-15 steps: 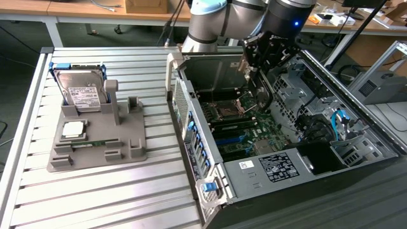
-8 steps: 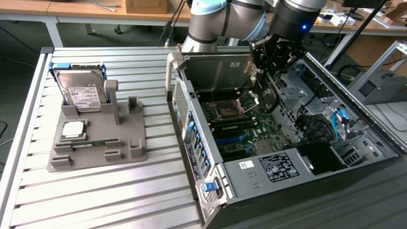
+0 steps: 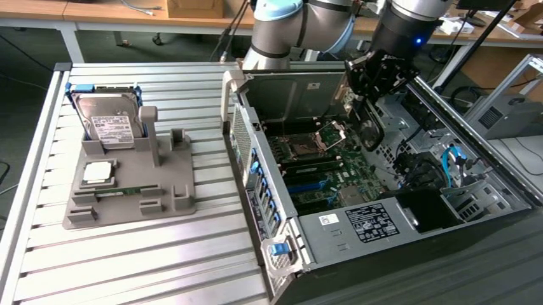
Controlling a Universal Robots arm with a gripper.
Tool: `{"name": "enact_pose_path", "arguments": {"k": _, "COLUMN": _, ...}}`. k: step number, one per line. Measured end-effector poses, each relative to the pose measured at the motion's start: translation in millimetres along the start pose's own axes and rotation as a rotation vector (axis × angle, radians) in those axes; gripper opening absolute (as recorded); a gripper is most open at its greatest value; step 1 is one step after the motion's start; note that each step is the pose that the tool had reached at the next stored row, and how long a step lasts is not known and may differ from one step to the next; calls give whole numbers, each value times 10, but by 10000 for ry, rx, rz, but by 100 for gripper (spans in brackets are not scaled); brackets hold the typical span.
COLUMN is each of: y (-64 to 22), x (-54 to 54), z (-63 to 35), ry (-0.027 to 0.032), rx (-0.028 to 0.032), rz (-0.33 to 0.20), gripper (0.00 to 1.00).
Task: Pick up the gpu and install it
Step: 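Pick up the gpu and move the gpu toward the slot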
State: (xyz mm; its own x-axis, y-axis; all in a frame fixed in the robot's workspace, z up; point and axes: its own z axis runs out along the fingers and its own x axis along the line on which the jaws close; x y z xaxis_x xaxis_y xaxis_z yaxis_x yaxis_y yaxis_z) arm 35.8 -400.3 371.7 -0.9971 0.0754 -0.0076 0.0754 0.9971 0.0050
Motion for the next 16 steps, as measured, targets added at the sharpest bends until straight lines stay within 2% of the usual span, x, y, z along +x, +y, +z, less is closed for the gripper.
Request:
{"name": "enact_pose_path", "arguments": {"k": 7, "y": -3, "x": -174, "z": 38, "ry": 10, "rx": 22, "rz": -1, "gripper": 27}}
{"name": "enact_pose_path", "arguments": {"k": 16, "y": -3, "x": -178, "z": 38, "ry": 10, "rx": 22, "rz": 0, "gripper": 27}}
